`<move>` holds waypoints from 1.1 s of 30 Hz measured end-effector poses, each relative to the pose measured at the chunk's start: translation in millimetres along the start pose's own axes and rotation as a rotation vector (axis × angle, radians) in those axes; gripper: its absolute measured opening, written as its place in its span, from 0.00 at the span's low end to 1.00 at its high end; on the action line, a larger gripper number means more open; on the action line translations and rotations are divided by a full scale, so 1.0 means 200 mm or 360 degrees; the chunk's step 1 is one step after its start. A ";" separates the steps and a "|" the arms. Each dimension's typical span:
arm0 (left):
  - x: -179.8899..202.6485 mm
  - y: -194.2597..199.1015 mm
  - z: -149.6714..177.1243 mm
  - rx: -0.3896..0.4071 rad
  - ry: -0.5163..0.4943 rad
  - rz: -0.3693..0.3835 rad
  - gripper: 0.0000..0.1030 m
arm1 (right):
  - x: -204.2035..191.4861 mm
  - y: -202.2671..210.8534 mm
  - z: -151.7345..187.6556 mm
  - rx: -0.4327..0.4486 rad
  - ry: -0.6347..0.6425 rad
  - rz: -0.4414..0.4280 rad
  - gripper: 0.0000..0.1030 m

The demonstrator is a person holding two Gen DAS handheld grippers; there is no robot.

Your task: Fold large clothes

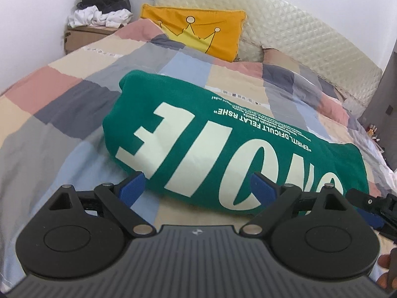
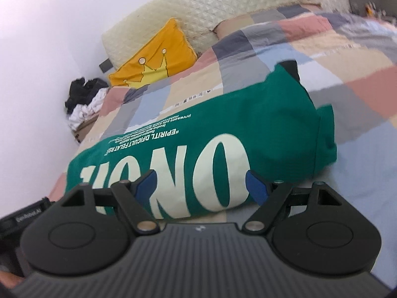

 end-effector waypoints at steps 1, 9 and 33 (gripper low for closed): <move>0.00 -0.01 0.00 -0.0002 0.0025 0.0029 0.92 | 0.01 0.00 0.01 -0.0003 -0.0039 -0.0004 0.80; -0.03 -0.16 0.07 -0.0109 0.0259 0.0149 0.92 | 0.13 -0.11 0.05 -0.0118 -0.0344 -0.0038 0.80; -0.36 -0.55 0.25 -0.0135 0.1409 0.0545 1.00 | 0.33 -0.39 0.12 -0.0283 -0.0998 -0.0196 0.91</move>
Point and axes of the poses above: each gripper's, at about its wrist camera, not at the fingertips, and y roughly against the way its jaws point, x to its right, z to its underside, the point moved 6 cm from there along -y, roughly the way its jaws point, and after that the axes turned 14 degrees about -y, right-handed, at the moved point
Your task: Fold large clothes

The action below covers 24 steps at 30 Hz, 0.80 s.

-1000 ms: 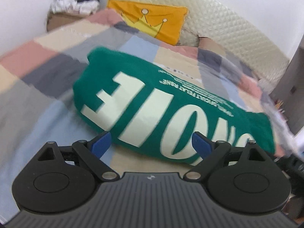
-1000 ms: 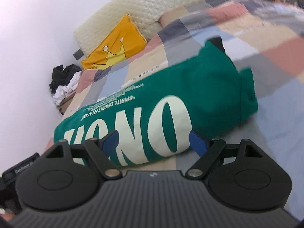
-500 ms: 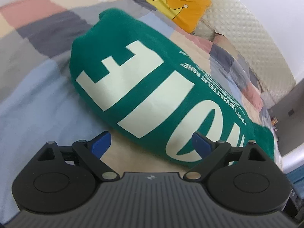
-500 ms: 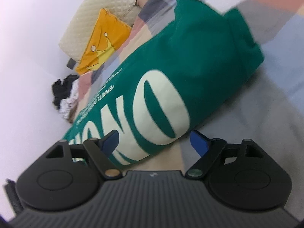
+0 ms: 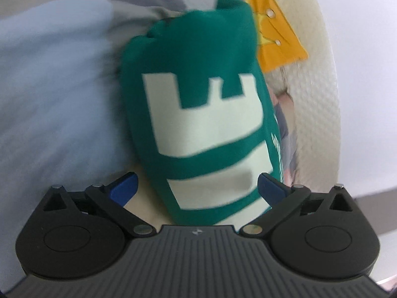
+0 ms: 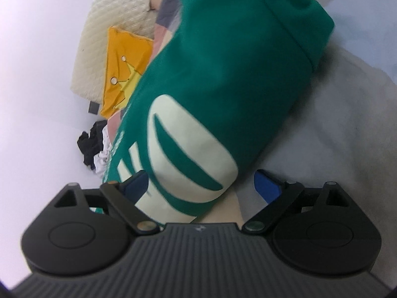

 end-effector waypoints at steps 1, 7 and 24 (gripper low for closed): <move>-0.01 -0.01 -0.01 0.0012 0.0037 0.0016 1.00 | 0.00 -0.01 -0.01 0.0003 -0.0023 -0.0014 0.91; -0.06 -0.11 -0.06 0.0031 0.0226 0.0097 1.00 | 0.01 -0.05 -0.10 0.0059 -0.0157 -0.0097 0.91; -0.01 -0.31 -0.23 0.0096 0.0215 -0.0013 0.91 | 0.01 -0.15 -0.23 0.0170 -0.0455 -0.0217 0.93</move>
Point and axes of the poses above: each gripper's, at about its wrist camera, not at the fingertips, and y roughly against the way its jaws point, x to its right, z to its underside, the point moved 6 cm from there along -y, roughly the way its jaws point, and after that the axes turned 14 degrees about -y, right-handed, at the moved point
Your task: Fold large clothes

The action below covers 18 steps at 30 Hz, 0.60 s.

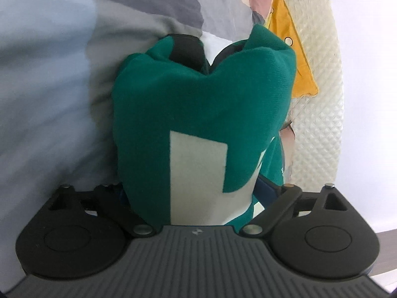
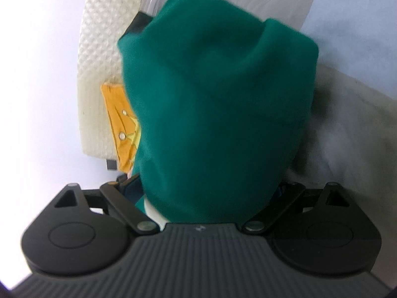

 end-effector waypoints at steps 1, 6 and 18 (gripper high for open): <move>0.00 0.00 -0.01 -0.0003 -0.0008 -0.0008 0.89 | 0.00 -0.01 0.00 0.0010 -0.0009 -0.0002 0.93; 0.03 0.01 -0.02 0.0002 -0.0066 -0.0032 0.76 | -0.02 -0.04 0.03 0.0010 0.0036 0.0016 0.86; 0.18 0.12 -0.09 -0.0002 -0.0319 -0.0072 0.43 | -0.22 0.13 0.08 0.0005 0.0281 -0.0031 0.45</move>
Point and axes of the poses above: each gripper's, at about its wrist camera, not at the fingertips, and y roughly against the way its jaws point, x to its right, z to its underside, the point moved 6 cm from there along -y, roughly the way its jaws point, and after that the axes turned 14 degrees about -y, right-handed, at the moved point
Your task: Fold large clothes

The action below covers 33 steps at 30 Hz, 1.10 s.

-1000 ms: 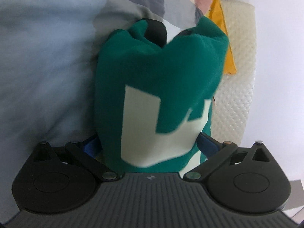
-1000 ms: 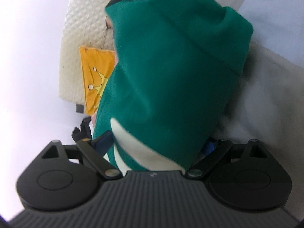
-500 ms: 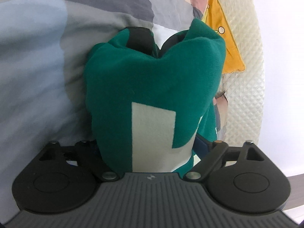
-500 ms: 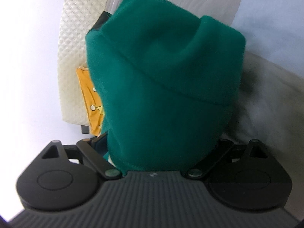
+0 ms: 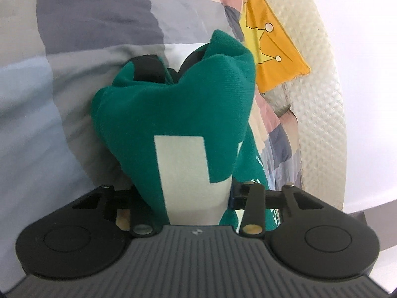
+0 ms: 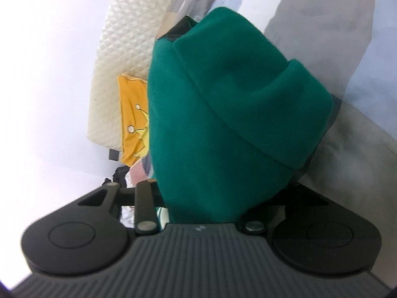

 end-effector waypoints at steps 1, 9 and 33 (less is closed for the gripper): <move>0.01 0.02 -0.01 0.0000 -0.0017 0.0002 0.42 | -0.02 0.02 0.01 0.0001 0.0018 -0.0007 0.44; 0.22 0.15 -0.03 -0.0030 -0.0157 0.0060 0.35 | -0.13 0.32 0.03 0.0027 0.0157 -0.0088 0.43; 1.65 -0.47 0.13 -0.0162 -0.0607 0.0242 0.32 | -0.71 0.68 -0.87 0.0316 0.0372 -0.0224 0.41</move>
Point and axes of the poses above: each gripper's, at about its wrist camera, not at the fingertips, and y roughly against the way its jaws point, x to its right, z to its underside, the point moved 6 cm from there along -y, roughly the way its jaws point, and after that the axes turned 14 degrees about -y, right-handed, at the moved point
